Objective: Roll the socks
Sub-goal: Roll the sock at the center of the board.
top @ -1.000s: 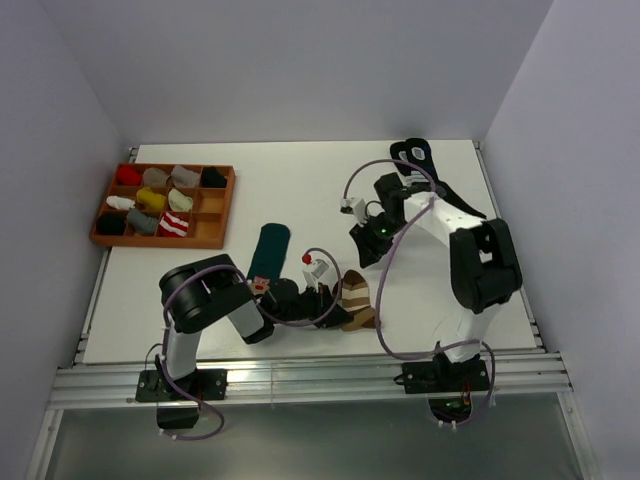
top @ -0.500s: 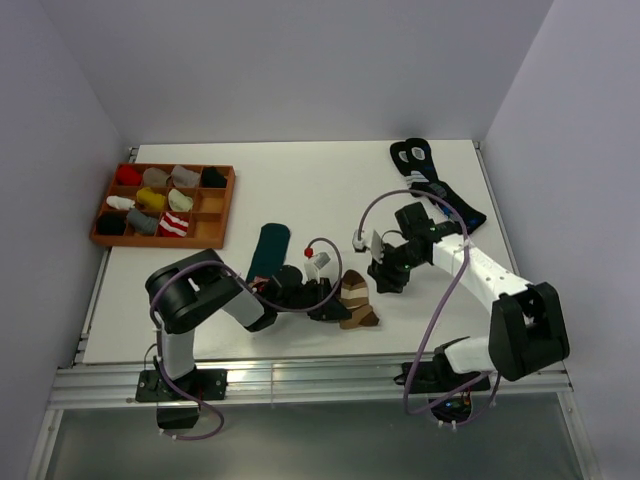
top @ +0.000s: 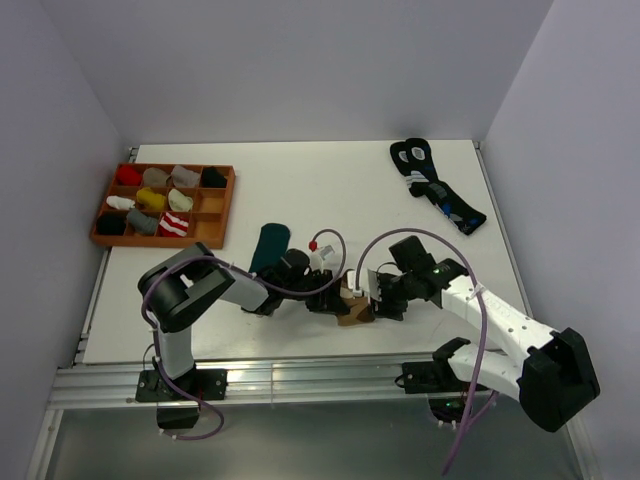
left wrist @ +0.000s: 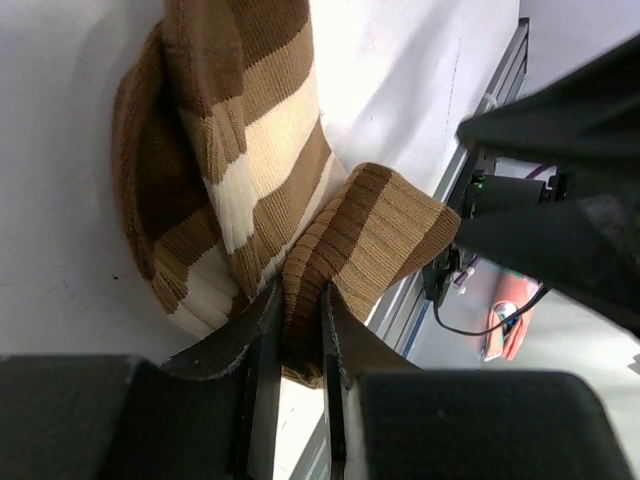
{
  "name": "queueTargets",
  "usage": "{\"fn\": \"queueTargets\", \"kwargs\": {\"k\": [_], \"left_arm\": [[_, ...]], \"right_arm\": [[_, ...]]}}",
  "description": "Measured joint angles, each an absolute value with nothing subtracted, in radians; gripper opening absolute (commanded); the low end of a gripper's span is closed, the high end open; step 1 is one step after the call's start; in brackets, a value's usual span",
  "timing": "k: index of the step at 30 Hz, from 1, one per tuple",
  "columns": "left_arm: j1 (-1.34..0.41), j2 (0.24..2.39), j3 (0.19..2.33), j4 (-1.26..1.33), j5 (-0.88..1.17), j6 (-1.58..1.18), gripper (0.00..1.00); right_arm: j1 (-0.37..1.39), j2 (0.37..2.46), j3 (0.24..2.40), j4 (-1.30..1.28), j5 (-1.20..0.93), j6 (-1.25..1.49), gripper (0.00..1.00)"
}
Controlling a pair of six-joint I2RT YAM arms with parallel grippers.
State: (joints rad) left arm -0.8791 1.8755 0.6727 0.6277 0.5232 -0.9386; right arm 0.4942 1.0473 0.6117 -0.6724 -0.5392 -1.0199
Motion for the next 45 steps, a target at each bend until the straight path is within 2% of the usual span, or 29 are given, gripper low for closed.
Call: {"fn": "queueTargets", "kwargs": {"k": [12,34,37,41,43,45], "left_arm": [[-0.866,1.876,0.714,0.535,0.550,-0.925,0.00],[-0.827,1.895,0.720,0.537,0.620,-0.911,0.00],[-0.824,1.896,0.715,0.548,0.625,-0.911,0.00],[-0.820,1.898,0.700,0.579,0.633,-0.913,0.00],[-0.816,1.898,0.694,0.588,0.639,-0.916,0.01],[-0.811,1.898,0.691,0.590,0.642,-0.923,0.05]], "right_arm": [[0.619,1.035,0.590,-0.627,-0.527,-1.014,0.66],[0.698,1.250,0.588,-0.448,-0.451,-0.958,0.62],[0.698,1.273,0.588,-0.431,-0.445,-0.950,0.54],[0.698,1.315,0.598,-0.419,-0.445,-0.932,0.28],[0.698,1.330,0.614,-0.422,-0.445,-0.917,0.22],[0.698,1.338,0.622,-0.422,-0.442,-0.904,0.15]]}}
